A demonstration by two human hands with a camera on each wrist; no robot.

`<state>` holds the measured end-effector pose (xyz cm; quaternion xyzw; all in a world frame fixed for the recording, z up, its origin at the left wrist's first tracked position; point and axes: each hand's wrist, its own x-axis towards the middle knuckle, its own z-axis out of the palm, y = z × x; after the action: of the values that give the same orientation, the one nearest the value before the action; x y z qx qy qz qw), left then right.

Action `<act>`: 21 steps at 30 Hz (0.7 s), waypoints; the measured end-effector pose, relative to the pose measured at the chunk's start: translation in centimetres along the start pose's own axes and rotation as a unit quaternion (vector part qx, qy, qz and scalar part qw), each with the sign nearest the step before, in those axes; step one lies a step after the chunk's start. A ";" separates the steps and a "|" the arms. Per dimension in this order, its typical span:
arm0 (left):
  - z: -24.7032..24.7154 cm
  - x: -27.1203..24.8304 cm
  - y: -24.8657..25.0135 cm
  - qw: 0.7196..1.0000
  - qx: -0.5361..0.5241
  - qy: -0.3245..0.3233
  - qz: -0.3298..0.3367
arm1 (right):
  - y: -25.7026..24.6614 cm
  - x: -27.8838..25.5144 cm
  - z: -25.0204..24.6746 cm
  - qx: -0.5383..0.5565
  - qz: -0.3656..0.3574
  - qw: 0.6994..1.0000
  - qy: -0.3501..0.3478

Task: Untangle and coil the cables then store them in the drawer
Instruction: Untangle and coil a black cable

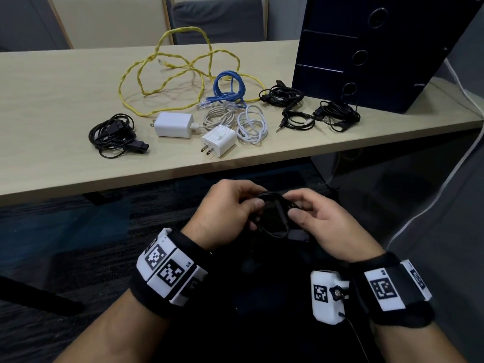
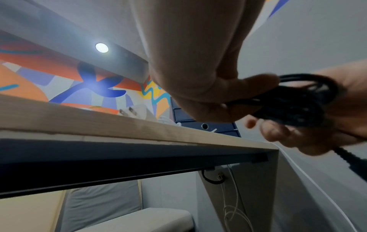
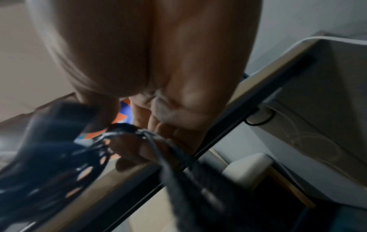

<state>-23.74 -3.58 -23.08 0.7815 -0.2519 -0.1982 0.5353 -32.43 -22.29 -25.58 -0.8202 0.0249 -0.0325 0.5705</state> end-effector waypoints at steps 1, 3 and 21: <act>-0.1 0.1 -0.1 1.000 -0.025 0.015 0.002 | 0.6 0.0 -0.2 0.015 0.006 1.000 0.002; -0.3 0.1 -0.3 0.997 -0.067 0.035 0.014 | 1.9 -0.1 -0.4 0.028 0.010 1.000 -0.003; 0.4 0.3 -0.9 0.987 -0.163 -0.003 0.015 | 3.1 0.3 0.1 0.078 0.098 0.990 0.063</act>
<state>-23.62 -3.78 -24.06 0.6795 -0.2297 -0.2308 0.6574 -32.14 -23.26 -28.52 -0.7633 0.1384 -0.0303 0.6304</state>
